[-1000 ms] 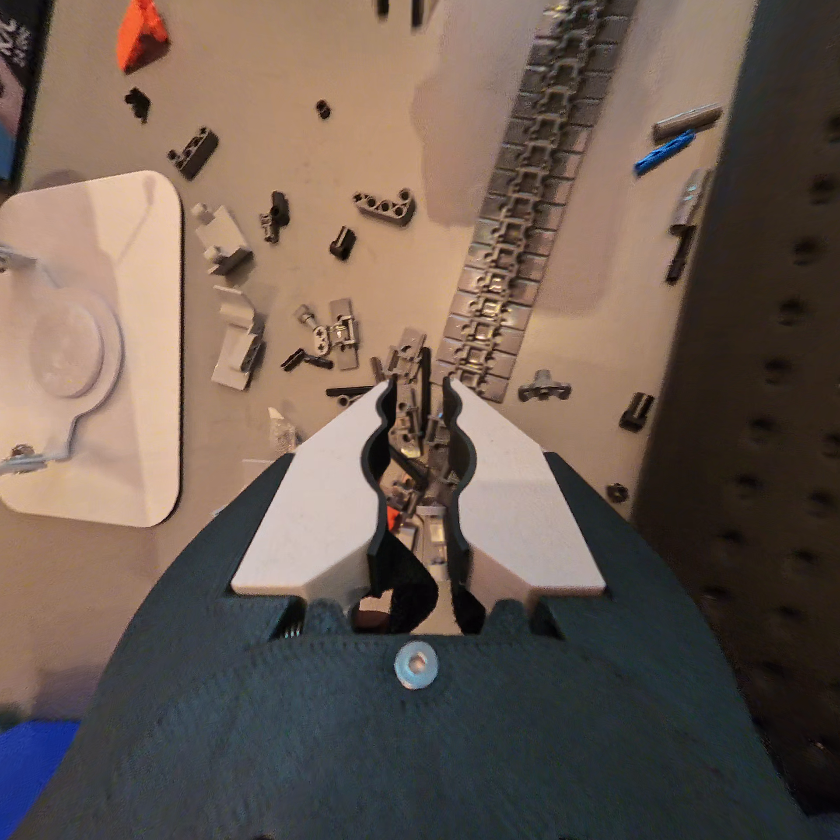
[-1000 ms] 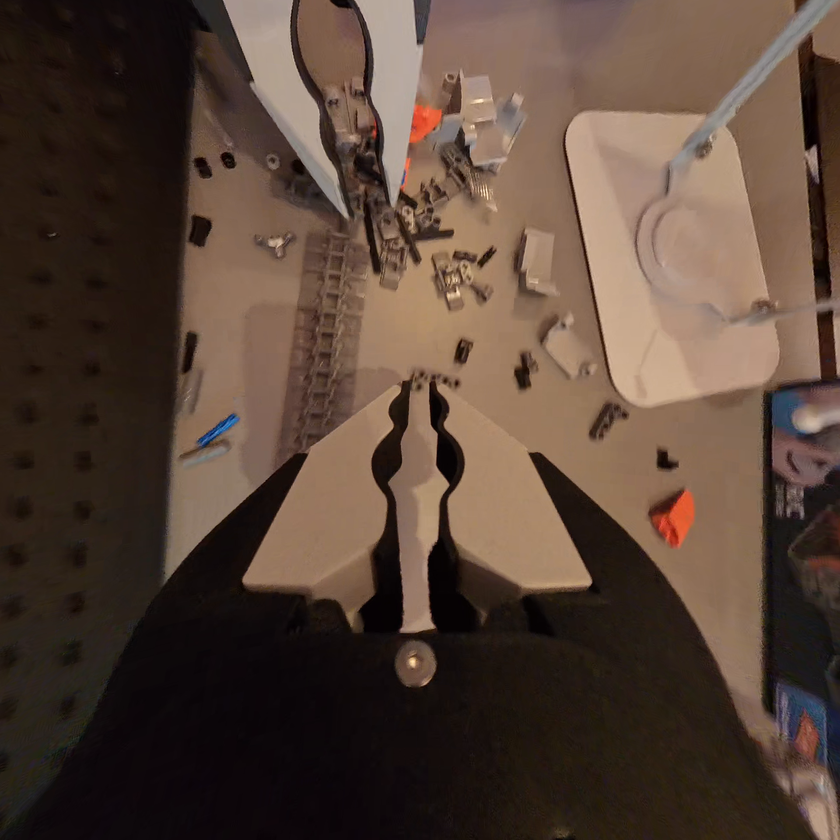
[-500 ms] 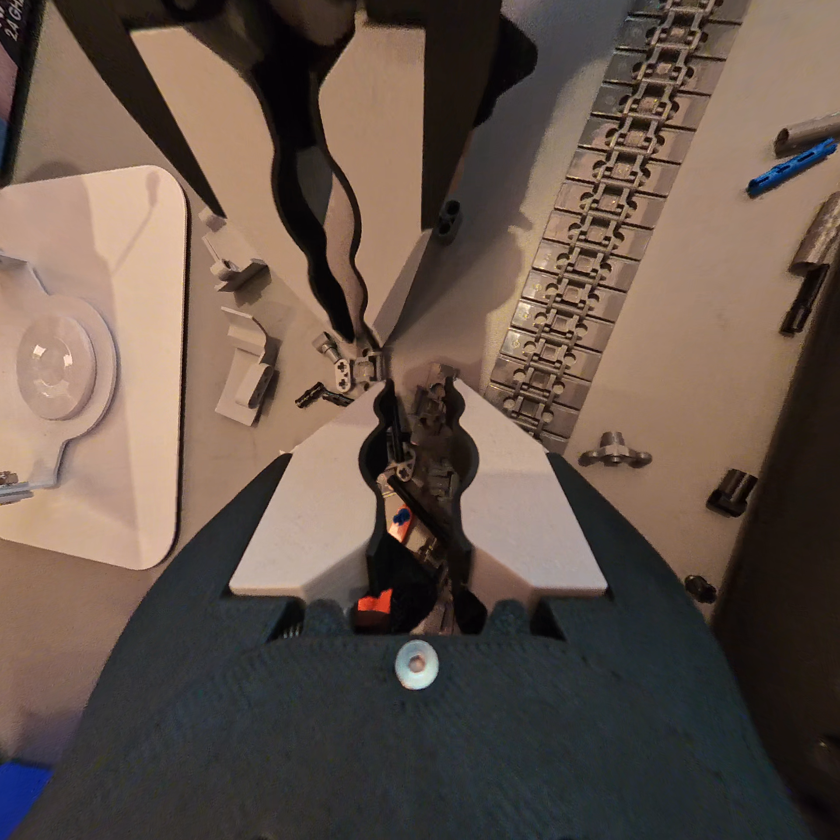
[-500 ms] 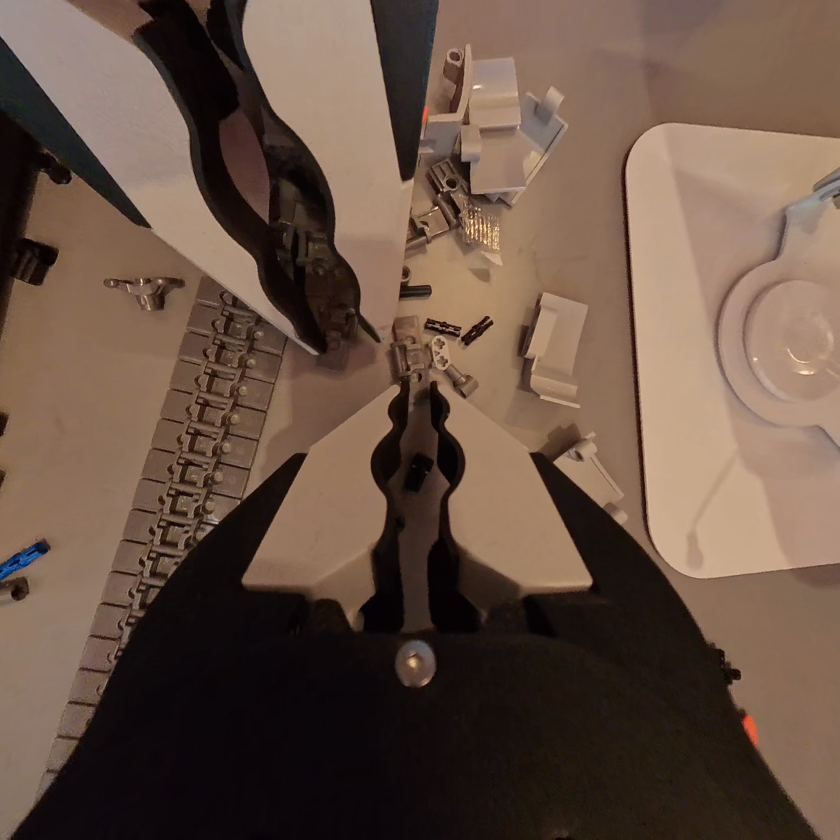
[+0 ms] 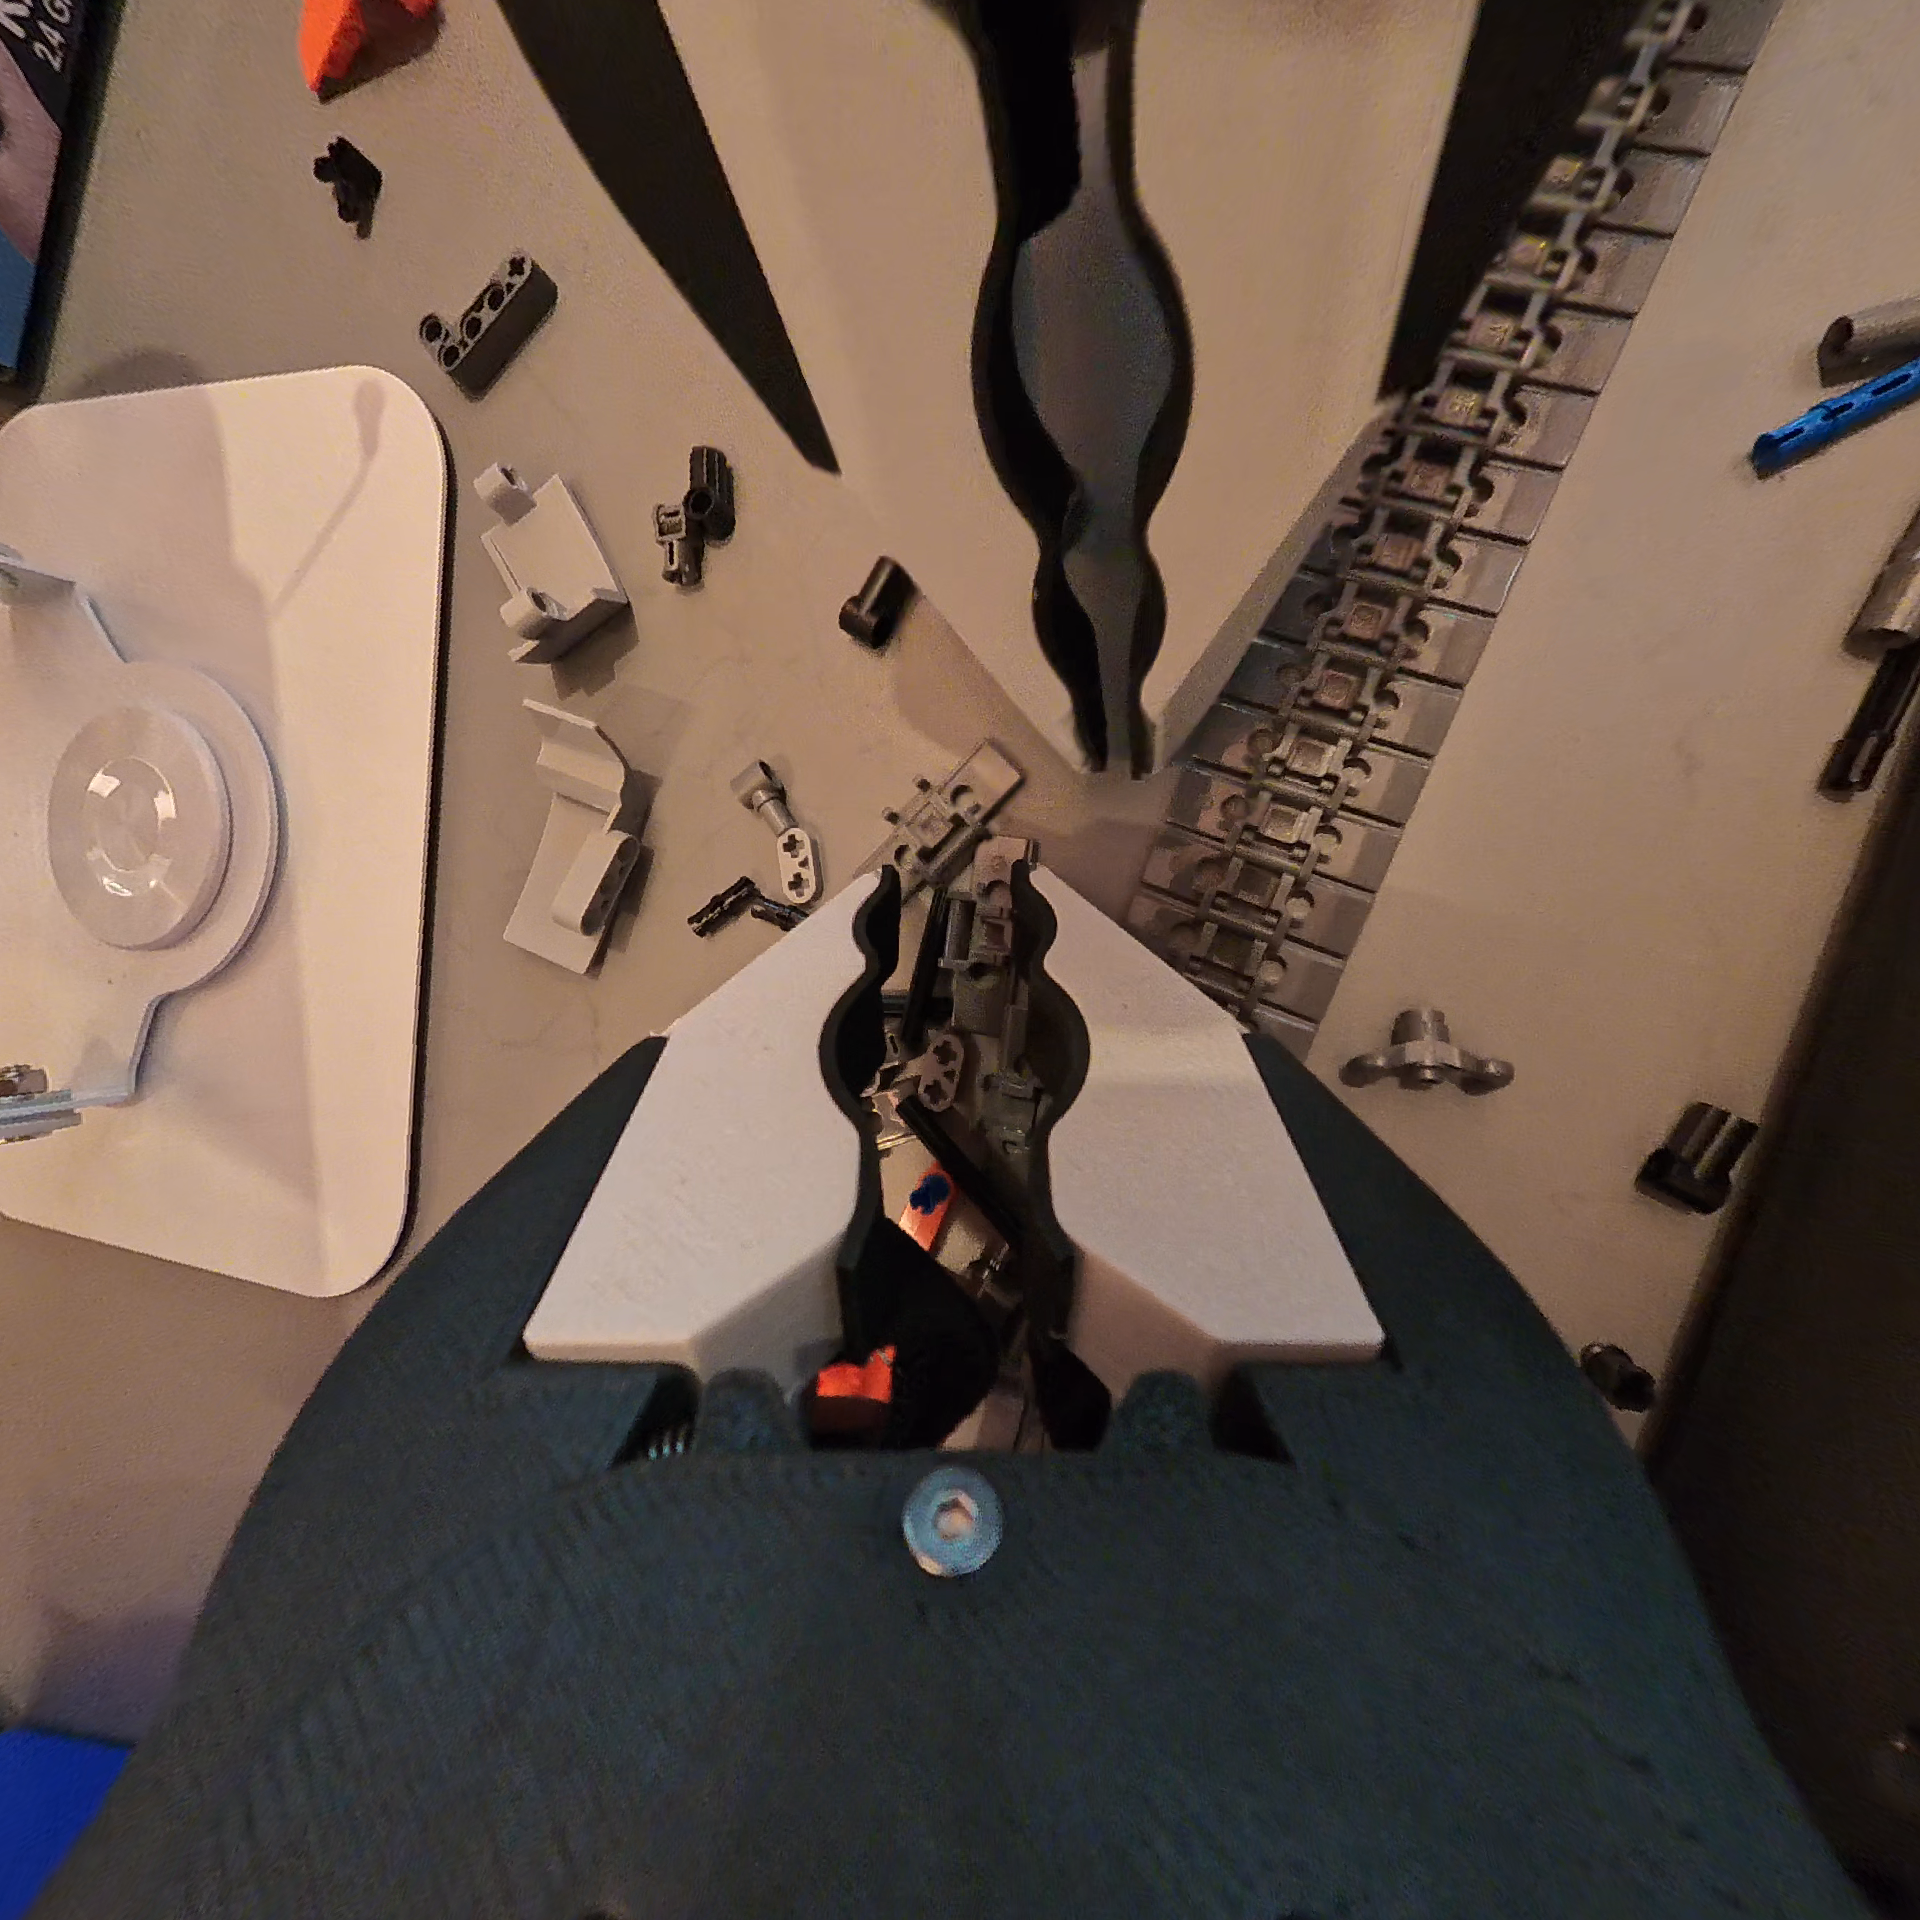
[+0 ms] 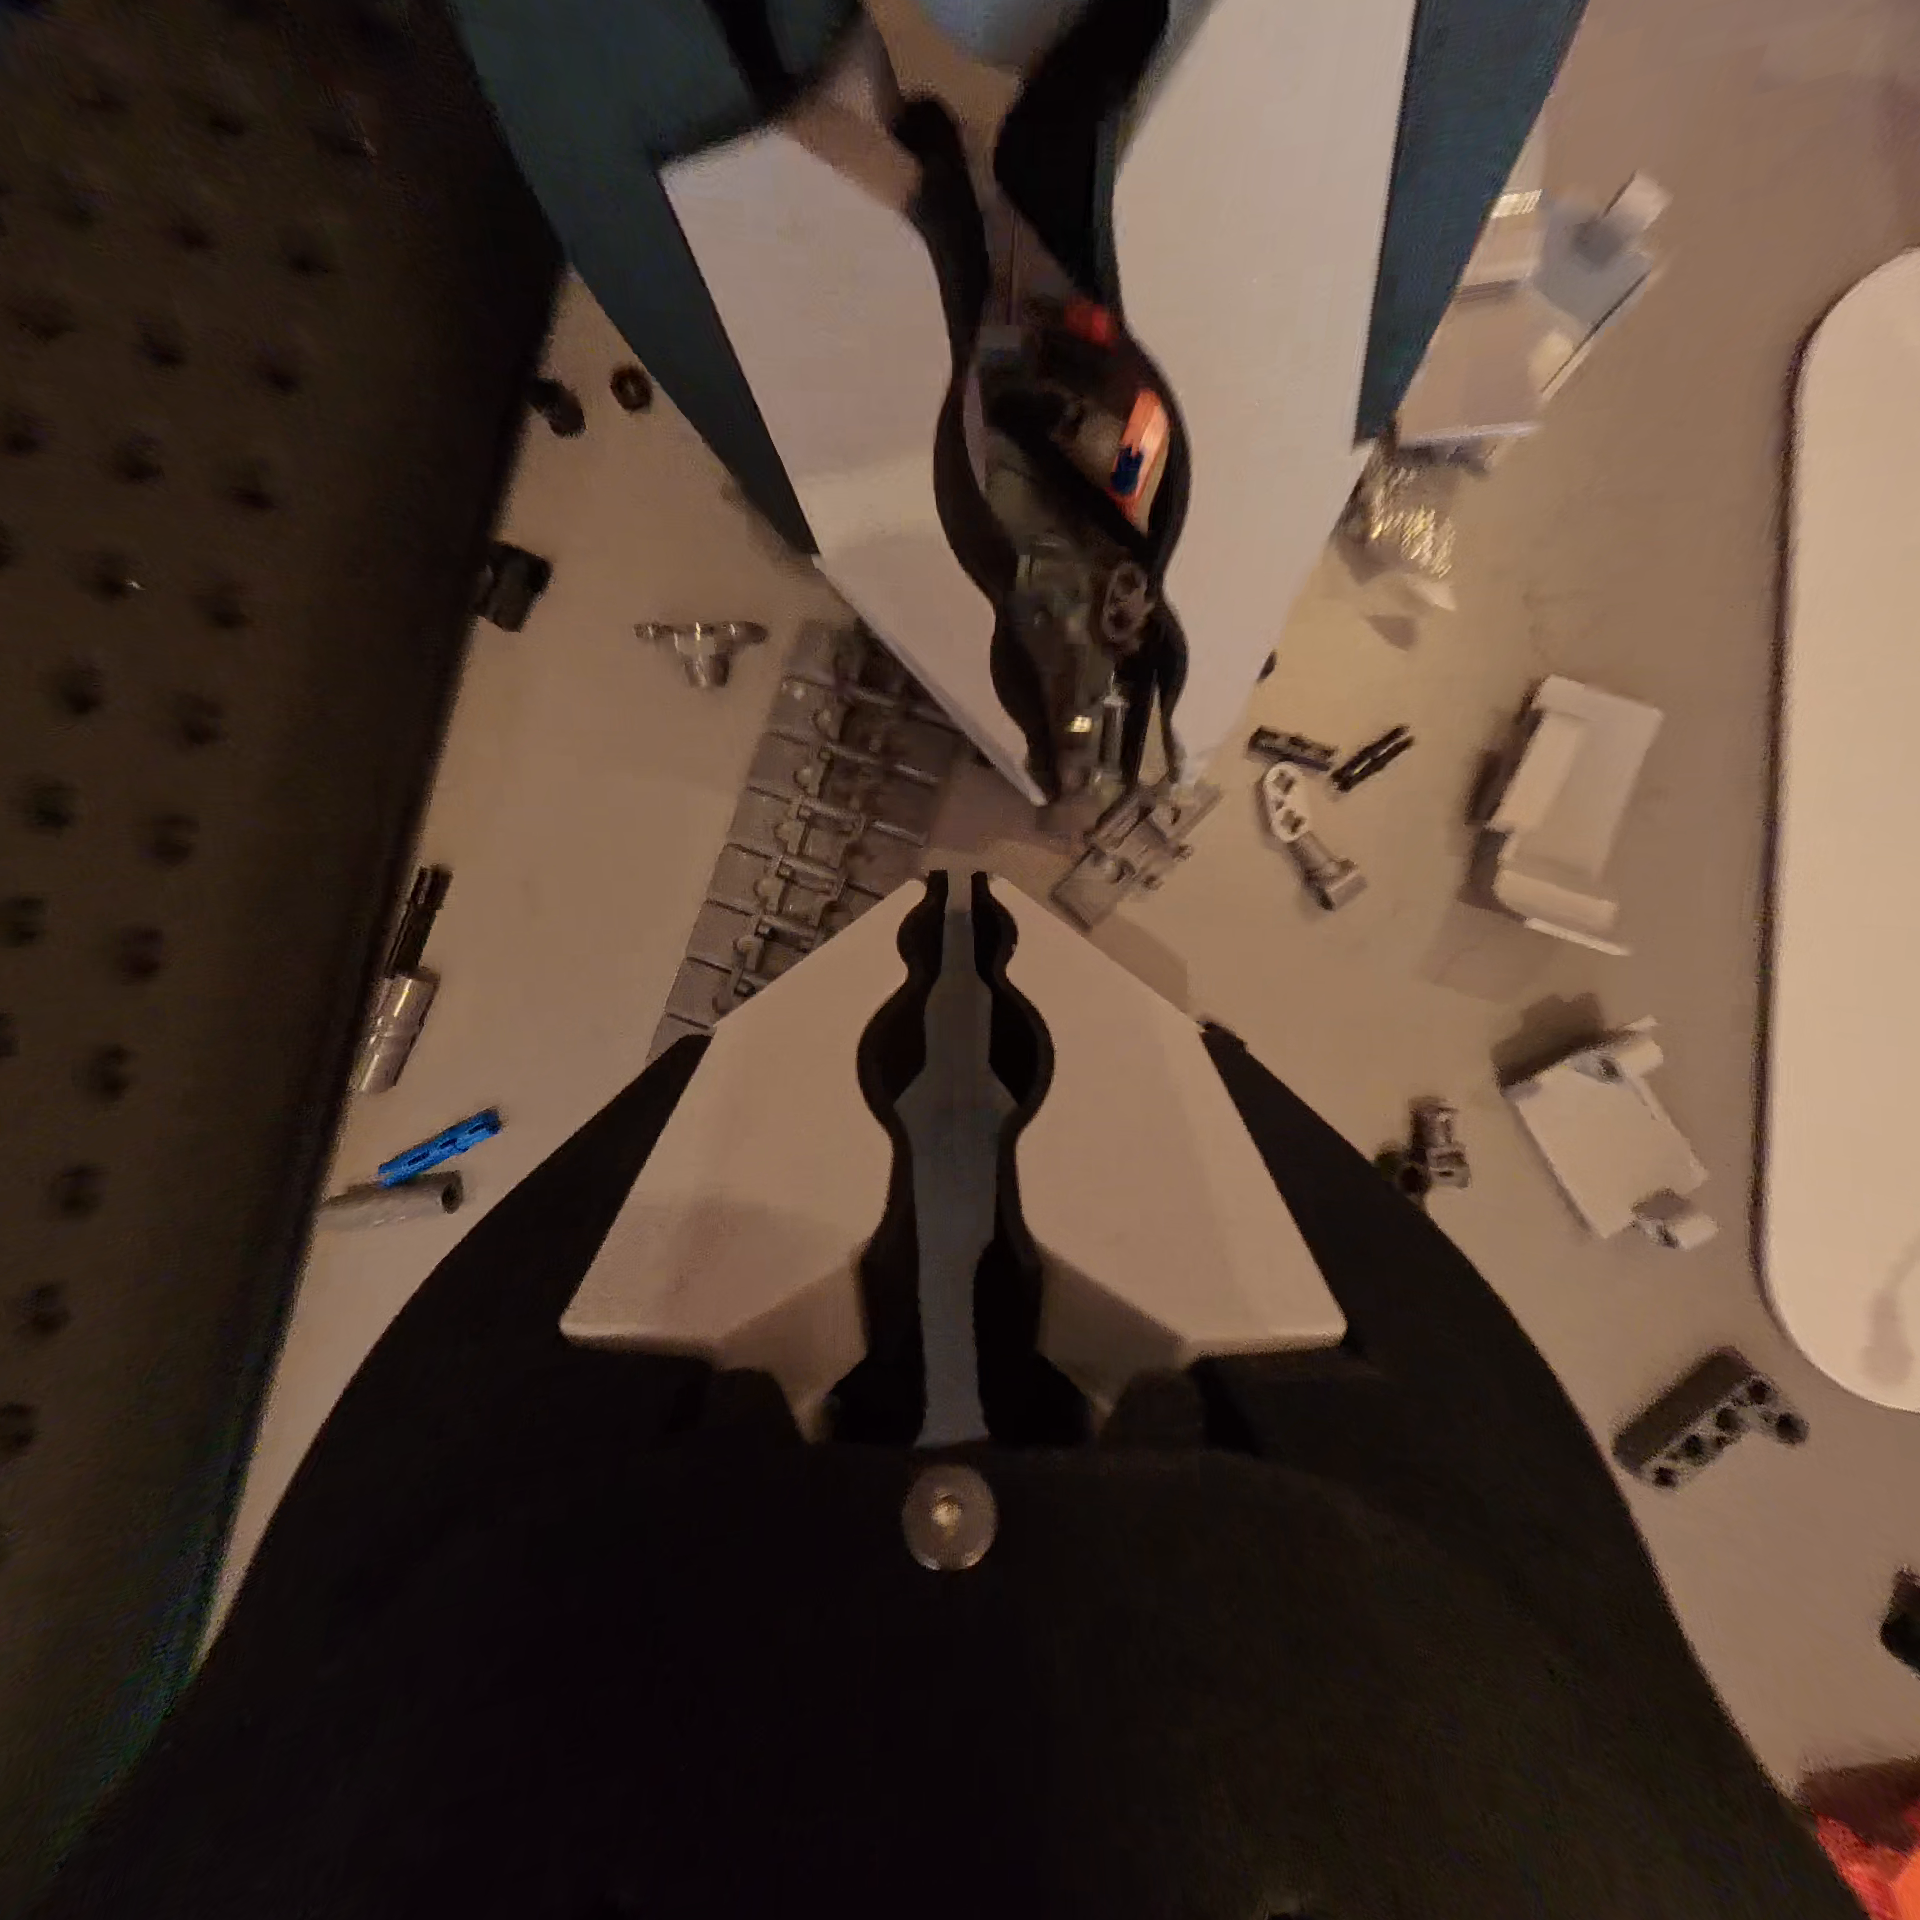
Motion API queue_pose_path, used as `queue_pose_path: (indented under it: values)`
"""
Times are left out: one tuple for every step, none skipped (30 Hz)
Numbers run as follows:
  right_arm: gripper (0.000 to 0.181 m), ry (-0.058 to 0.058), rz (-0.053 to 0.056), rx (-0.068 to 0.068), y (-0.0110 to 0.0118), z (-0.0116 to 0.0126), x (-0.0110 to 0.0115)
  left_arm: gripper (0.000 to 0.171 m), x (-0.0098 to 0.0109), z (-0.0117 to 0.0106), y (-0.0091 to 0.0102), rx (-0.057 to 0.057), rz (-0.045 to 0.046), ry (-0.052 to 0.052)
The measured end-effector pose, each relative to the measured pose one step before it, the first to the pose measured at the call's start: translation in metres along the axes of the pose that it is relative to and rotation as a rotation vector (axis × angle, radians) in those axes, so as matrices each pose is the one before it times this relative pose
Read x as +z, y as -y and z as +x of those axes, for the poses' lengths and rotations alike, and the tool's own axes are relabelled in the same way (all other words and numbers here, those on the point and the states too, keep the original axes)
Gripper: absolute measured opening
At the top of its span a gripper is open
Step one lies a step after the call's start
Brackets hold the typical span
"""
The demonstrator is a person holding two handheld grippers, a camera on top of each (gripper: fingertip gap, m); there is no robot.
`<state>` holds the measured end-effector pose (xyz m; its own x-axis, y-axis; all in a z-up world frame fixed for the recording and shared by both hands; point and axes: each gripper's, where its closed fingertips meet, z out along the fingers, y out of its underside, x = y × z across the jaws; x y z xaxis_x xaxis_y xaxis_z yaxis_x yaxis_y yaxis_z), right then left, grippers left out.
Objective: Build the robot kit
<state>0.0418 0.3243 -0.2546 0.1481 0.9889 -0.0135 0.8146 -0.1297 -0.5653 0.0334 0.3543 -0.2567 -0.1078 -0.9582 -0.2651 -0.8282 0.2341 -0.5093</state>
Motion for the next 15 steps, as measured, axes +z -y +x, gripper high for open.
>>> queue_pose_path:
  values:
    - [0.004, -0.0194, 0.0301, -0.0175, 0.00484, 0.00228, -0.00424, 0.021, 0.00007, -0.00027, 0.00020, 0.0023, -0.00007, 0.0020]
    - [0.005, -0.0382, 0.0276, -0.0254, 0.00472, 0.00701, -0.00428, 0.021, 0.00012, -0.00009, 0.00003, 0.0010, -0.00074, 0.0008]
    - [0.006, -0.0257, 0.0198, -0.0356, 0.00342, 0.00639, -0.00284, 0.021, 0.00004, -0.00029, 0.00009, 0.0010, -0.00070, 0.0021]
    - [0.008, -0.0158, 0.0139, -0.0354, 0.00239, 0.00561, -0.00112, 0.021, -0.00005, -0.00006, -0.00005, 0.0006, -0.00051, 0.0008]
    - [0.012, -0.0118, -0.0038, -0.0272, -0.00035, 0.00597, 0.00050, 0.021, -0.00004, 0.00027, -0.00015, 0.0001, -0.00044, -0.0004]
    - [0.026, 0.0018, -0.0287, -0.0205, -0.00401, 0.00459, 0.00213, 0.021, -0.00015, -0.00003, -0.00024, -0.0007, -0.00056, 0.0008]
    - [0.032, 0.0057, -0.0321, -0.0204, -0.00403, 0.00373, 0.00262, 0.021, -0.00013, -0.00031, -0.00030, -0.0009, 0.00000, 0.0016]
    - [0.032, 0.0111, -0.0216, -0.0284, -0.00227, 0.00177, 0.00212, 0.021, -0.00007, -0.00007, -0.00020, -0.0015, 0.00144, -0.0005]
    - [0.029, 0.0221, -0.0222, -0.0388, -0.00237, -0.00119, 0.00199, 0.021, 0.00009, -0.00006, -0.00014, -0.0036, 0.00192, -0.0024]
    - [0.028, 0.0125, -0.0177, -0.0392, -0.00155, 0.00006, 0.00184, 0.021, 0.00002, -0.00037, -0.00017, -0.0036, 0.00166, -0.0017]
    - [0.025, 0.0090, -0.0033, -0.0276, 0.00023, 0.00137, 0.00129, 0.021, -0.00007, -0.00019, -0.00021, -0.0022, 0.00162, -0.0022]
    - [0.022, 0.0251, 0.0078, -0.0143, 0.00118, -0.00050, 0.00082, 0.021, -0.00002, 0.00000, -0.00012, -0.0001, 0.00144, -0.0018]
    - [0.022, 0.0262, 0.0145, -0.0078, 0.00172, -0.00029, 0.00071, 0.021, 0.00002, 0.00014, -0.00020, -0.0001, 0.00100, -0.0019]
    - [0.019, 0.0203, 0.0177, -0.0086, 0.00203, 0.00004, 0.00081, 0.020, 0.00001, 0.00016, -0.00004, -0.0002, 0.00124, -0.0023]
    - [0.017, 0.0265, 0.0115, -0.0119, 0.00115, -0.00177, 0.00117, 0.020, -0.00001, 0.00045, -0.00018, 0.0007, 0.00024, -0.0033]
